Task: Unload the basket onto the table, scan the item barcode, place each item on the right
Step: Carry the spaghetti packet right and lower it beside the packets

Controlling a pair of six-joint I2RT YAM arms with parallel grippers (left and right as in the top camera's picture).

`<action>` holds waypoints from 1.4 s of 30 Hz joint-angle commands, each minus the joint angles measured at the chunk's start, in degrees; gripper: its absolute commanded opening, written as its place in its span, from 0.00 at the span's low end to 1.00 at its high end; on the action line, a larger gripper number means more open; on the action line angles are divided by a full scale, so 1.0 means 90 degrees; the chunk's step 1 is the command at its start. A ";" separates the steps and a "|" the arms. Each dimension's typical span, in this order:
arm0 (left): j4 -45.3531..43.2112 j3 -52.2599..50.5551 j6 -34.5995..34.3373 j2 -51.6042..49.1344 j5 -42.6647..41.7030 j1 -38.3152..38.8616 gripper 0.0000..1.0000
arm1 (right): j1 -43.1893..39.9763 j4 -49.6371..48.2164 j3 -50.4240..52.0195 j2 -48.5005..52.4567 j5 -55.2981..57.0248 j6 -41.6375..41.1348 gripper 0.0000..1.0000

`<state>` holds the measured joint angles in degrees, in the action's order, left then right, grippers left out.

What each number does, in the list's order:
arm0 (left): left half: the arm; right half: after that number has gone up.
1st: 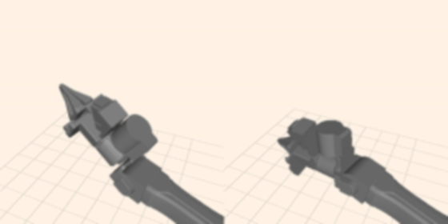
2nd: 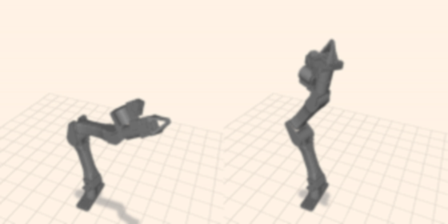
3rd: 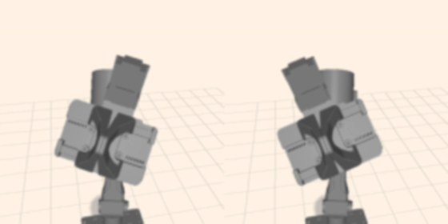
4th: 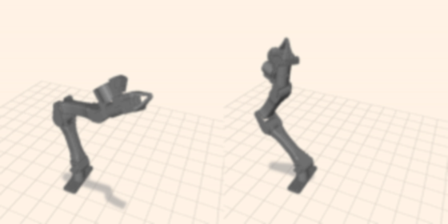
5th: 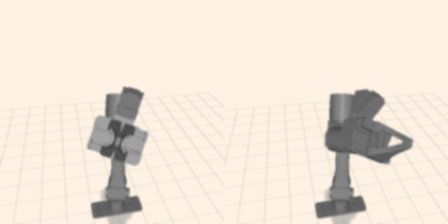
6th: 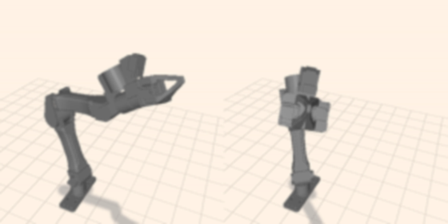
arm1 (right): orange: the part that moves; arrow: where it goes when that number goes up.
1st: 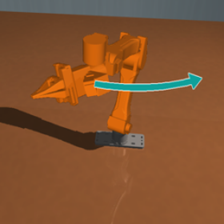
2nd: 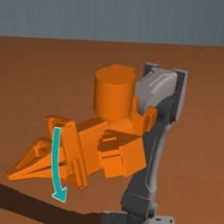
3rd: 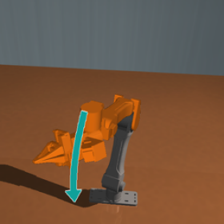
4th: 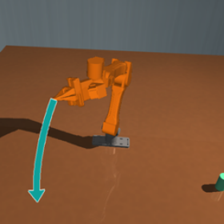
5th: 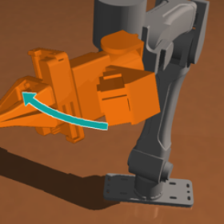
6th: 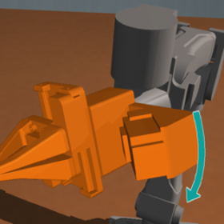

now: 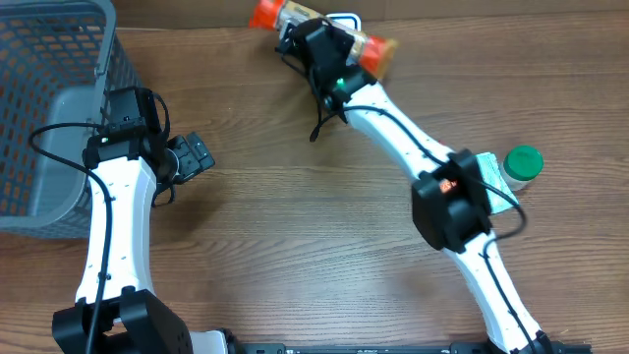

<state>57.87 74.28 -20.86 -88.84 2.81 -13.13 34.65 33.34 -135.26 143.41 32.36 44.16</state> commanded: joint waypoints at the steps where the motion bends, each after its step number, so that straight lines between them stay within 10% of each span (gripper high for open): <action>1: -0.0002 0.0010 -0.0041 0.0007 0.0041 0.0002 1.00 | 0.0109 0.1328 -0.0219 -0.1882 0.0163 -0.2888 0.03; 5: -0.0002 0.0010 -0.0041 0.0007 0.0041 0.0002 1.00 | -0.0005 0.3740 -0.0219 -0.2208 -0.1061 -0.4641 0.03; 11: -0.0002 0.0010 -0.0044 0.0007 0.0041 0.0002 1.00 | -0.0471 0.6122 0.0136 -0.2127 -0.3599 -0.4962 0.04; 24: -0.0002 0.0010 -0.0041 0.0007 0.0041 0.0002 1.00 | -0.1110 0.5918 0.2028 -0.2127 -0.3711 -0.6125 0.09; 26: -0.0002 0.0010 -0.0041 0.0007 0.0041 0.0002 1.00 | -0.1110 0.5916 0.2159 -0.2127 -0.3706 -0.6125 0.22; 28: -0.0002 0.0010 -0.0041 0.0007 0.0041 0.0002 1.00 | -0.1110 0.5887 0.2254 -0.2127 -0.3704 -0.6125 0.90; 29: -0.0002 0.0010 -0.0041 0.0007 0.0041 0.0002 1.00 | -0.1110 0.5867 0.2300 -0.2127 -0.3704 -0.6125 1.00; 42: -0.0002 0.0010 -0.0041 0.0007 0.0041 0.0002 1.00 | -0.1110 0.5945 0.2339 -0.2433 -0.3053 -0.6941 1.00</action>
<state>57.84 74.28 -20.86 -88.84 2.83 -13.13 24.51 86.76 -114.56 125.93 3.40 -16.29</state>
